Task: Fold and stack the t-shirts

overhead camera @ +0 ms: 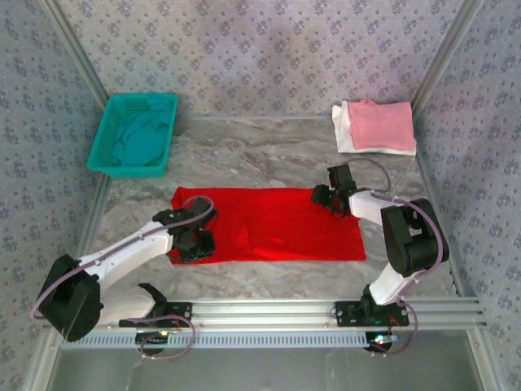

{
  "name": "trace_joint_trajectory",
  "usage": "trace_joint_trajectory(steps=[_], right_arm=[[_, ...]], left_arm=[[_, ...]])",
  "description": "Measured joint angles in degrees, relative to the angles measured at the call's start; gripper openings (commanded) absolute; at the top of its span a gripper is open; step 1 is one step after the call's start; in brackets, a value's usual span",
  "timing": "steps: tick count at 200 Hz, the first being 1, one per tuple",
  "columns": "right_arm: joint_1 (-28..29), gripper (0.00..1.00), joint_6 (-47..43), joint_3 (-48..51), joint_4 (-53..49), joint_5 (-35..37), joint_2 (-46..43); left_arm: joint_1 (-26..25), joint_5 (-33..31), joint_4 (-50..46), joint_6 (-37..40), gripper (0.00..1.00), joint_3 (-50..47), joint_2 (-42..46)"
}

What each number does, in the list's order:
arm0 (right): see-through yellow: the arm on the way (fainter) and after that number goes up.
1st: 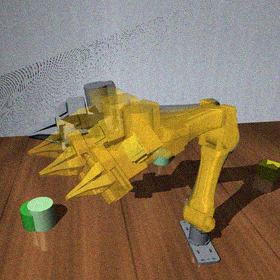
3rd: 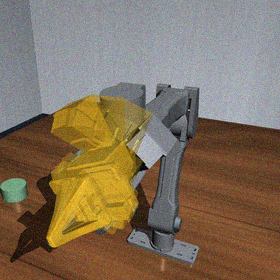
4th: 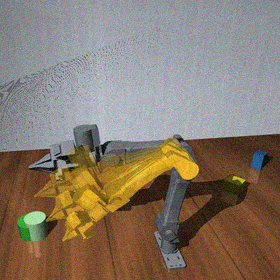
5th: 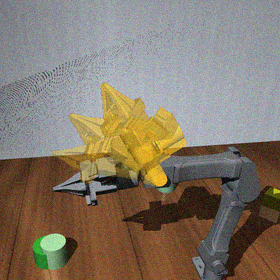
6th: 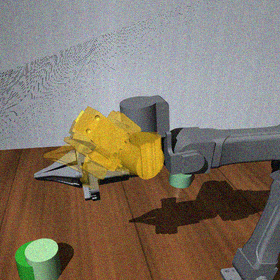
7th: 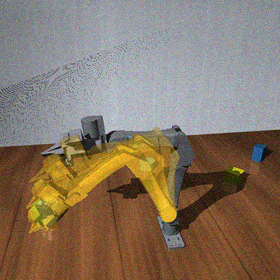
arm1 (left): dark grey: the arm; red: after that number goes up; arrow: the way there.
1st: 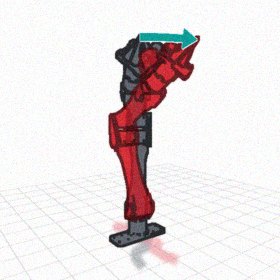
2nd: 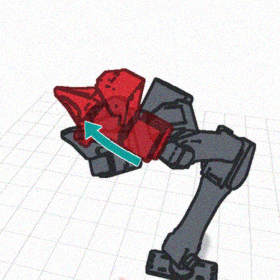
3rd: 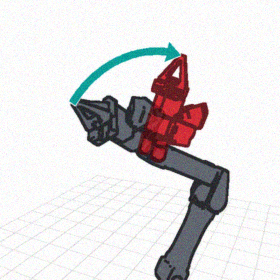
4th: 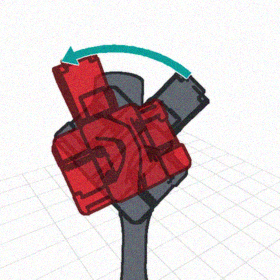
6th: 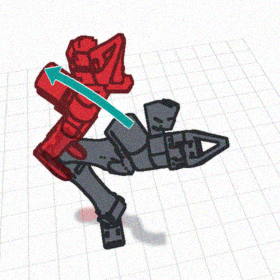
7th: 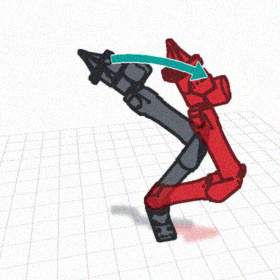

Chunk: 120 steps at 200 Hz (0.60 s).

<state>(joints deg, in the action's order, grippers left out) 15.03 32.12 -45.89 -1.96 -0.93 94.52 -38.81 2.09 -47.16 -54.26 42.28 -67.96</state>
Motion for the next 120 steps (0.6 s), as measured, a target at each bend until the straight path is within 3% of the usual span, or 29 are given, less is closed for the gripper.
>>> trace_joint_trajectory(steps=[30, 50, 93, 110, 120], right_arm=[[0.0, 0.59, 0.0, 0.0, 0.0, 0.0, 0.0], [0.0, 0.59, 0.0, 0.0, 0.0, 0.0, 0.0], [0.0, 0.60, 0.0, 0.0, 0.3, -0.5, 0.2], [0.0, 0.60, 0.0, 0.0, 0.6, -0.6, 0.4], [0.0, 0.60, 0.0, -0.1, 0.7, -0.8, 0.4]], left_arm=[[-0.2, -1.9, -4.0, 0.2, 0.06, 2.9, 0.5], [-0.9, -3.0, -6.3, 0.1, 0.15, 3.0, 0.4], [-5.3, -6.6, -14.3, -0.6, 0.51, 5.8, -0.4], [-7.4, -8.3, -15.7, -0.9, 0.52, 9.0, 0.0], [-7.7, -9.2, -15.4, -0.7, 0.46, 10.2, 1.2]])
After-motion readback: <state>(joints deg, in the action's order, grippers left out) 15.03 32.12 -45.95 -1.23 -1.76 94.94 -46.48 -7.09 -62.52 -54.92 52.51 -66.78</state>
